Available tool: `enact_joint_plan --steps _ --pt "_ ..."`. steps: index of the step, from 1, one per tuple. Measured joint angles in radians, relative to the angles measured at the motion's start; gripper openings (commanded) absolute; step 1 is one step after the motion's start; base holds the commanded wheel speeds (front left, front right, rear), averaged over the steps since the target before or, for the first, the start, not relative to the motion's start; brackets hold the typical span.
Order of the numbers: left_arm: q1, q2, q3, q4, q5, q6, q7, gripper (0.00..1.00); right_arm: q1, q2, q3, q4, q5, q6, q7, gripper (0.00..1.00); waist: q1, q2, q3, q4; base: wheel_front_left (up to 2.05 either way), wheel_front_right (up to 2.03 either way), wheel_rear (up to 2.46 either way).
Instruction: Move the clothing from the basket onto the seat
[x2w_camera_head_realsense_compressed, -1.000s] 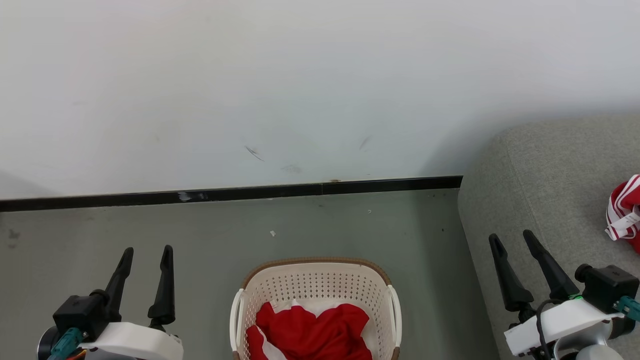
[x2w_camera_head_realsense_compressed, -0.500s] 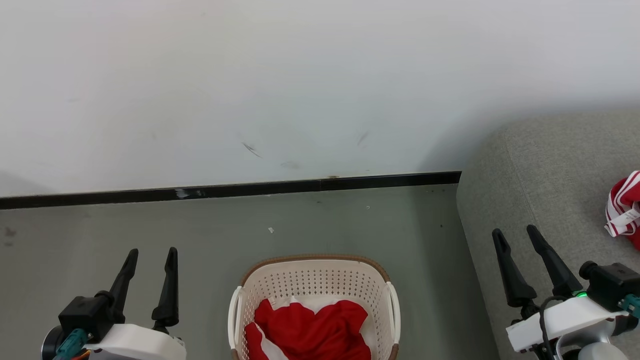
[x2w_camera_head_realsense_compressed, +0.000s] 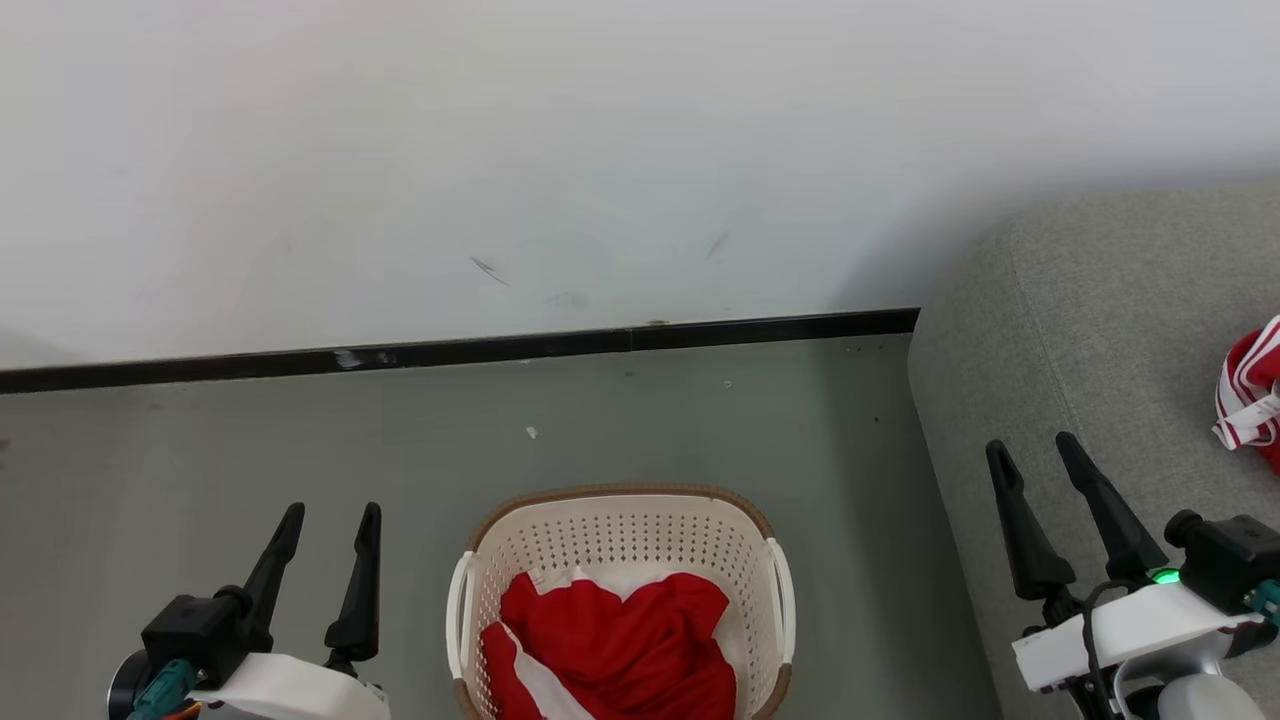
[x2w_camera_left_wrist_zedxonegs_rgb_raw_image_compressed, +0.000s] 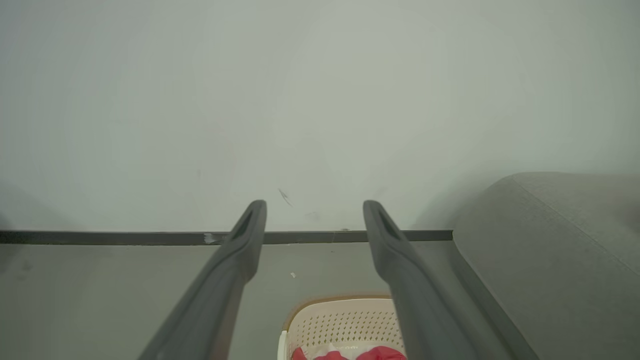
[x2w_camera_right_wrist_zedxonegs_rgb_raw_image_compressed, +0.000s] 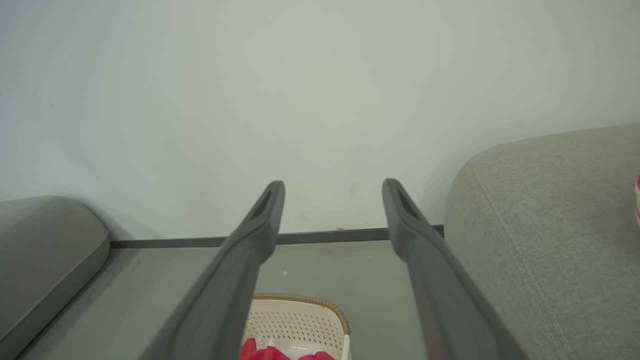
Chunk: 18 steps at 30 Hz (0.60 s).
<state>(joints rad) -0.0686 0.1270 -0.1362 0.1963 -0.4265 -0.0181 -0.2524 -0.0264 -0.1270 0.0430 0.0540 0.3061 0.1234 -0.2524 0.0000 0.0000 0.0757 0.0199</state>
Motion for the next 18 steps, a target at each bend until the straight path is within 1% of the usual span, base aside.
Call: enact_joint_plan --steps 7,9,18 --pt "-0.005 -0.001 -0.001 0.002 0.006 -0.013 0.000 1.00 -0.007 -0.001 -0.002 -0.015 -0.005 0.000 0.000 1.00 0.0000 0.0000 0.039 -0.009 0.00 0.00 0.00" --pt "-0.012 -0.001 -0.002 0.002 0.008 -0.023 0.000 1.00 -0.018 -0.001 -0.003 -0.019 -0.011 0.000 0.000 1.00 0.0000 0.0000 0.053 -0.013 0.00 0.00 0.00" --pt "-0.070 0.004 -0.012 0.009 0.035 -0.046 0.000 1.00 -0.061 0.001 -0.004 -0.042 -0.019 0.000 0.000 1.00 0.0000 0.0000 0.120 -0.029 0.00 0.00 0.00"
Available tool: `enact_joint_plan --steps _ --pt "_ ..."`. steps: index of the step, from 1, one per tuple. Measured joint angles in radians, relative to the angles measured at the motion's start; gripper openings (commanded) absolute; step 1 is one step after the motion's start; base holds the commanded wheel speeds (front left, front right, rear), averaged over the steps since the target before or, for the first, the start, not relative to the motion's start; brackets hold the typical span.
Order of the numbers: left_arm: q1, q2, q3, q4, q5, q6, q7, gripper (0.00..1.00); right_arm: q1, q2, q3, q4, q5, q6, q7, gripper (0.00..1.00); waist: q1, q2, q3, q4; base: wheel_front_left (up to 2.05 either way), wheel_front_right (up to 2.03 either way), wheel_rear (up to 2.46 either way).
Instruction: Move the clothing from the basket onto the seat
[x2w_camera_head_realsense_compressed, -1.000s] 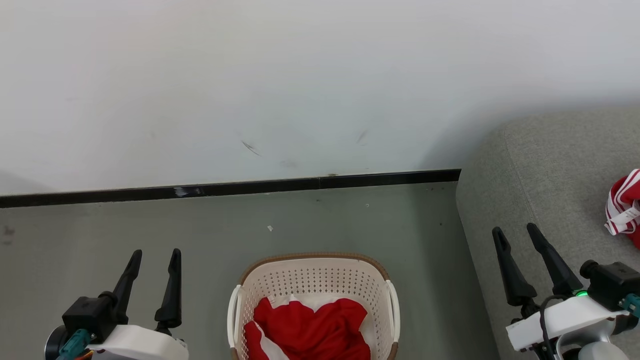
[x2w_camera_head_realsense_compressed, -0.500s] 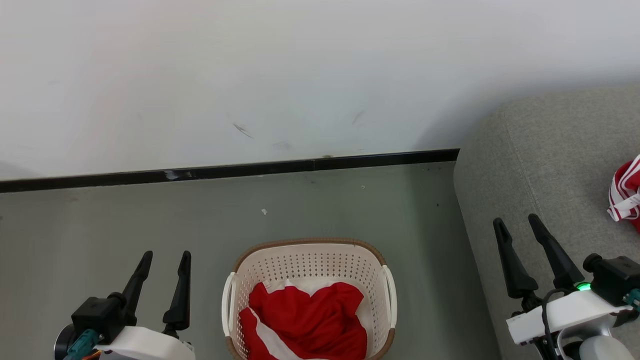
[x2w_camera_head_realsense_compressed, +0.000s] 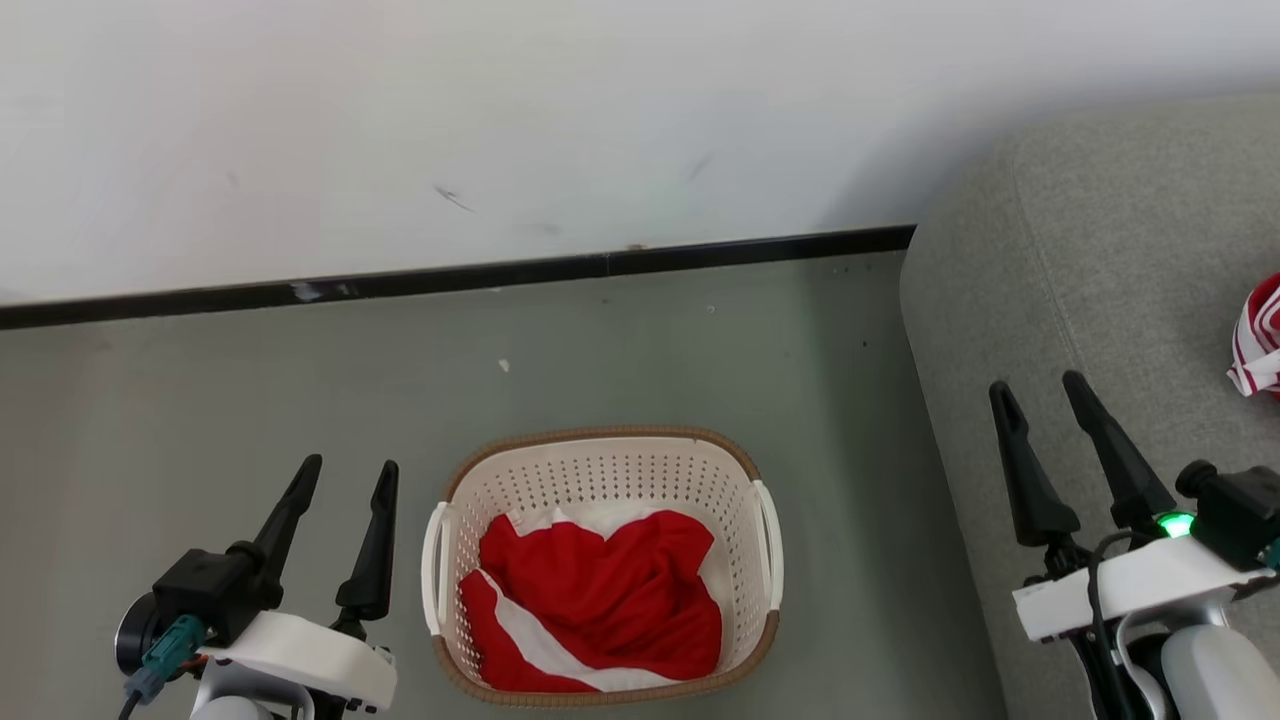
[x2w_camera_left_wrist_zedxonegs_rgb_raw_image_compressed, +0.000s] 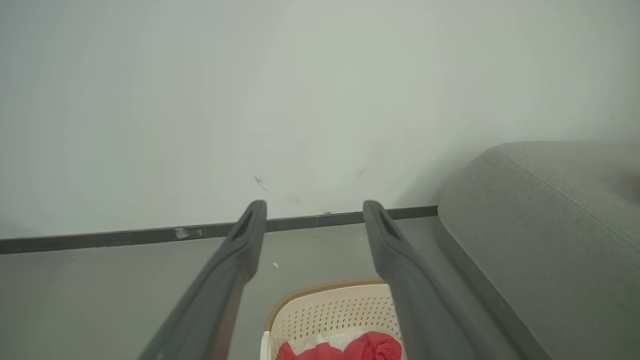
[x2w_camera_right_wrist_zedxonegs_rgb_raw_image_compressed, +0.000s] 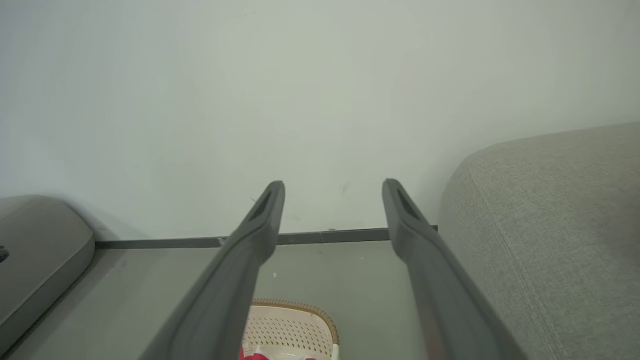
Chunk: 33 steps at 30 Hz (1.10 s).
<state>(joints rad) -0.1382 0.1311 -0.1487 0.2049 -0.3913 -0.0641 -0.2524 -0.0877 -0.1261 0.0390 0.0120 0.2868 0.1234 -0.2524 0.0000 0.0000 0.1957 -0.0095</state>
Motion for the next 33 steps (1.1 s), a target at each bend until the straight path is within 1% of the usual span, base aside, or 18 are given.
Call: enact_joint_plan --steps 10,23,33 --pt "-0.067 0.005 -0.038 0.035 0.017 -0.021 0.000 1.00 -0.055 0.003 -0.001 -0.020 -0.024 0.000 0.000 1.00 0.0000 0.0000 0.082 -0.019 0.00 0.00 0.00" --pt "-0.165 0.004 -0.095 0.129 0.025 -0.043 0.014 1.00 -0.150 0.003 0.028 -0.044 -0.042 0.000 0.000 1.00 0.0000 0.0000 0.205 -0.049 0.00 0.00 0.00" --pt "-0.255 0.002 -0.121 0.218 0.022 -0.046 0.043 1.00 -0.211 0.023 0.028 -0.074 -0.051 0.000 -0.003 1.00 0.0000 0.0000 0.305 -0.076 0.00 0.00 0.00"
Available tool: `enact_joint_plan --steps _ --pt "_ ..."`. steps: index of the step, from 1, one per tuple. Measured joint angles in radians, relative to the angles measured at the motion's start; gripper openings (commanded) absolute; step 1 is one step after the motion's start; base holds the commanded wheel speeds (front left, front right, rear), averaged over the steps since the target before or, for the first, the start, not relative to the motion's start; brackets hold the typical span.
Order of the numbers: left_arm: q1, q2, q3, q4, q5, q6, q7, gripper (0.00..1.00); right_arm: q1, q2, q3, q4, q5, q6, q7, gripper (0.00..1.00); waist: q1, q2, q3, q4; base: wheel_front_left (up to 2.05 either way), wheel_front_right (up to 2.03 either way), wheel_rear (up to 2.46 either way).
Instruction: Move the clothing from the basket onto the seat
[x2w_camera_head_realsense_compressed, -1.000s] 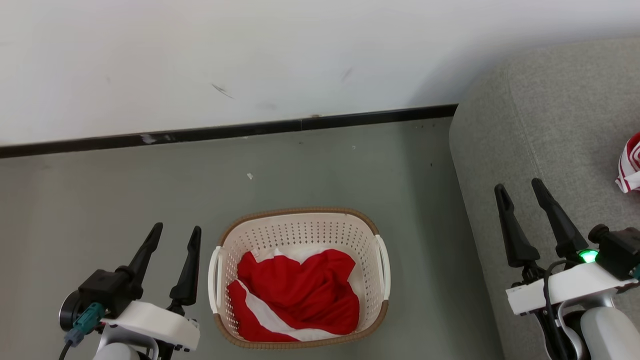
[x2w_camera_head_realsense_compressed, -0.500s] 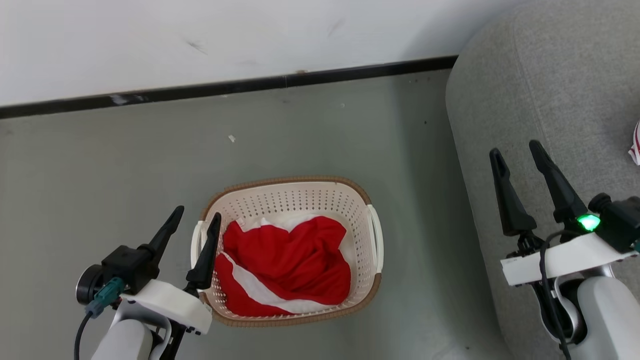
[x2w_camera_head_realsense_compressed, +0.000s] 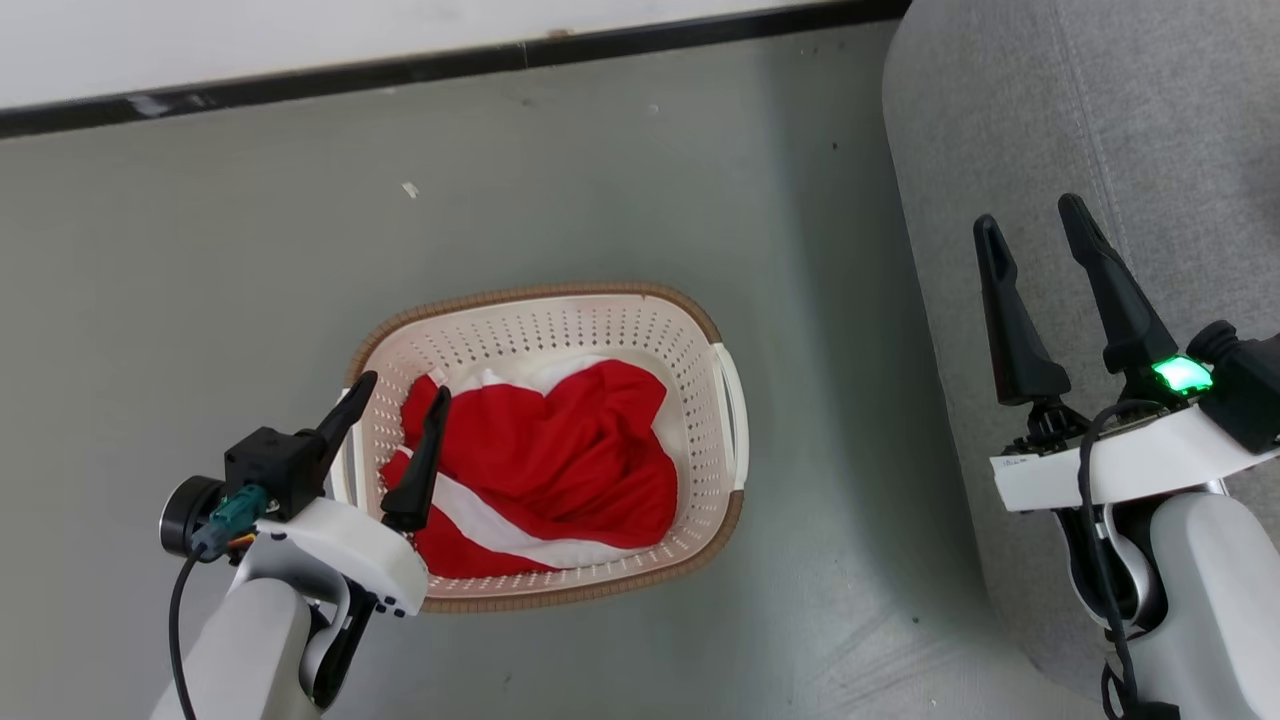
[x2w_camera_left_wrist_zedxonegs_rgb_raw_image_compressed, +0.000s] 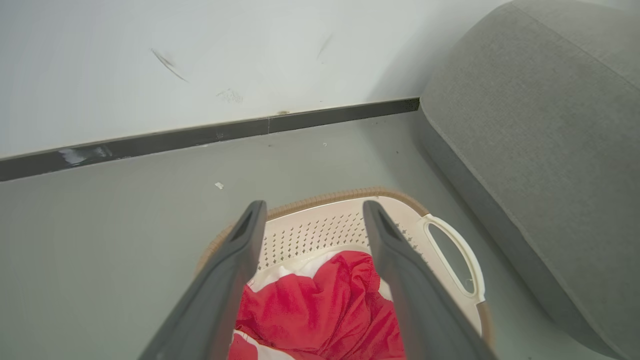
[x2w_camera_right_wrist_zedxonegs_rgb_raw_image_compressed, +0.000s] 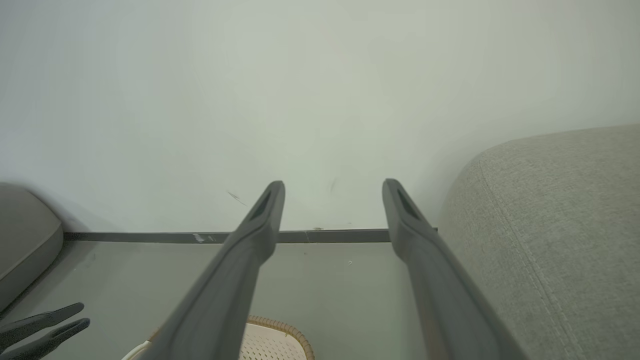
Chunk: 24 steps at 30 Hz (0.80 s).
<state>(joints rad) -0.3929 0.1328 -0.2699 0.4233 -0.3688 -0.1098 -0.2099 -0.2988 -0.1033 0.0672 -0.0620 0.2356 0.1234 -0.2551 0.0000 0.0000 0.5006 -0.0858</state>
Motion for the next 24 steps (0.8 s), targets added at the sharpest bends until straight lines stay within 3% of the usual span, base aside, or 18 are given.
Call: enact_joint_plan --steps 24 --pt "-0.220 0.030 -0.120 0.226 0.074 -0.016 0.067 1.00 -0.130 0.033 0.038 -0.053 -0.019 0.000 0.000 1.00 0.0001 0.0000 0.215 -0.082 0.00 0.00 0.00"
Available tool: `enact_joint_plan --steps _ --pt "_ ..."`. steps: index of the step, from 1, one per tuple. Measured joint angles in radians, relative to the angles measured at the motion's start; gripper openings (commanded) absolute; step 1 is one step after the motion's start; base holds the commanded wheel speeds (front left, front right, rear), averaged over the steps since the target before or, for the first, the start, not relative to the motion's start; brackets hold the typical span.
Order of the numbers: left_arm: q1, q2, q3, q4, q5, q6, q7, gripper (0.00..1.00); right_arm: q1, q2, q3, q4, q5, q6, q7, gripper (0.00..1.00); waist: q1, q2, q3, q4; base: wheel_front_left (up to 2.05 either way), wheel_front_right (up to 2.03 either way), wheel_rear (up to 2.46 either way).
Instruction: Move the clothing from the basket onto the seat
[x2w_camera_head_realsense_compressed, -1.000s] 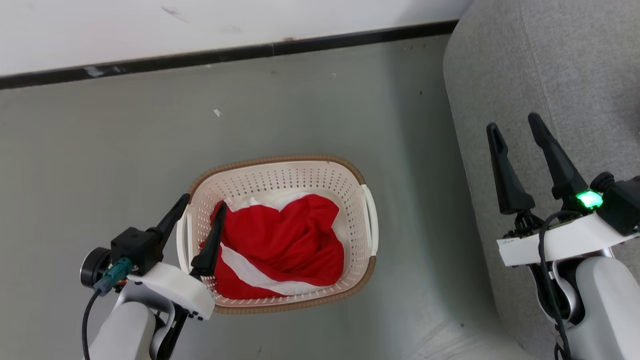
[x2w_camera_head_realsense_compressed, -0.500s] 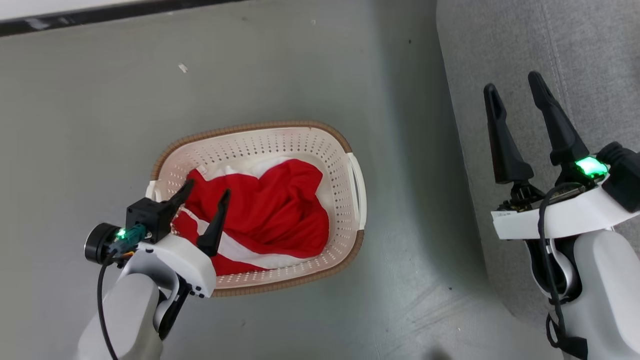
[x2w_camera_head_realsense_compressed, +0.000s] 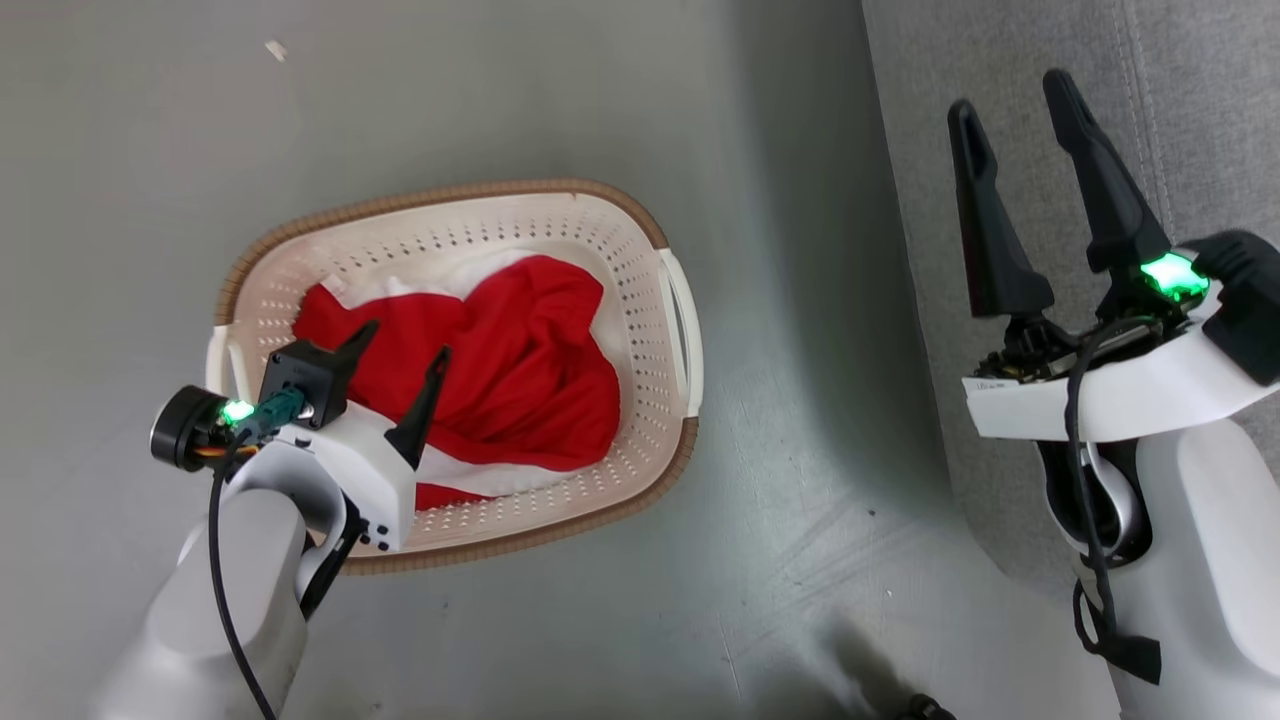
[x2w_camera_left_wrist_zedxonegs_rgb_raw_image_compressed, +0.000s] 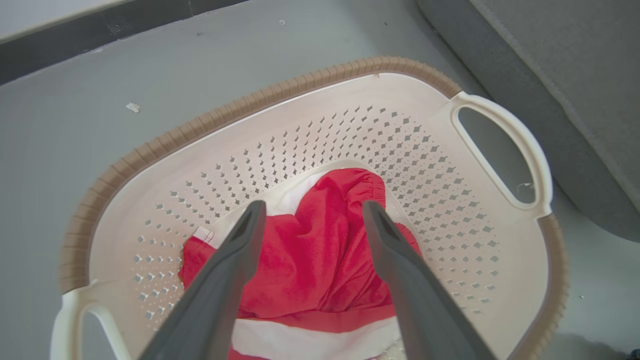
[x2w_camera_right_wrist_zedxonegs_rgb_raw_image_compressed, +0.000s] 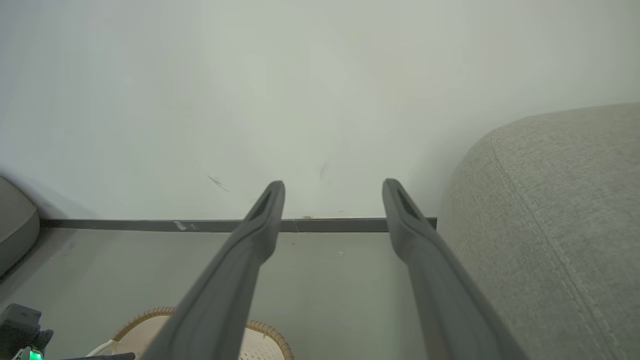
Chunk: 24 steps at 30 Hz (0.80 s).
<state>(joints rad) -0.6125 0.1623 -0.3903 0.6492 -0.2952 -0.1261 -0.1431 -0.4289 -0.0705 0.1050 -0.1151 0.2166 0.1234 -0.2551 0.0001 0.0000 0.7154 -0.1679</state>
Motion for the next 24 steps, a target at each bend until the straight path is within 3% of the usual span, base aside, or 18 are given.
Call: enact_joint_plan --steps 9,24 --pt "-0.072 0.002 -0.025 0.076 0.023 0.000 0.012 1.00 -0.056 0.009 0.014 -0.013 0.000 0.000 0.000 1.00 0.0000 0.0000 0.073 -0.033 0.00 0.00 0.00" --pt "-0.174 0.056 -0.040 0.216 0.057 -0.001 0.059 1.00 -0.111 0.015 0.042 -0.036 0.004 0.000 0.000 1.00 0.0000 0.0000 0.183 -0.106 0.00 0.00 0.00"
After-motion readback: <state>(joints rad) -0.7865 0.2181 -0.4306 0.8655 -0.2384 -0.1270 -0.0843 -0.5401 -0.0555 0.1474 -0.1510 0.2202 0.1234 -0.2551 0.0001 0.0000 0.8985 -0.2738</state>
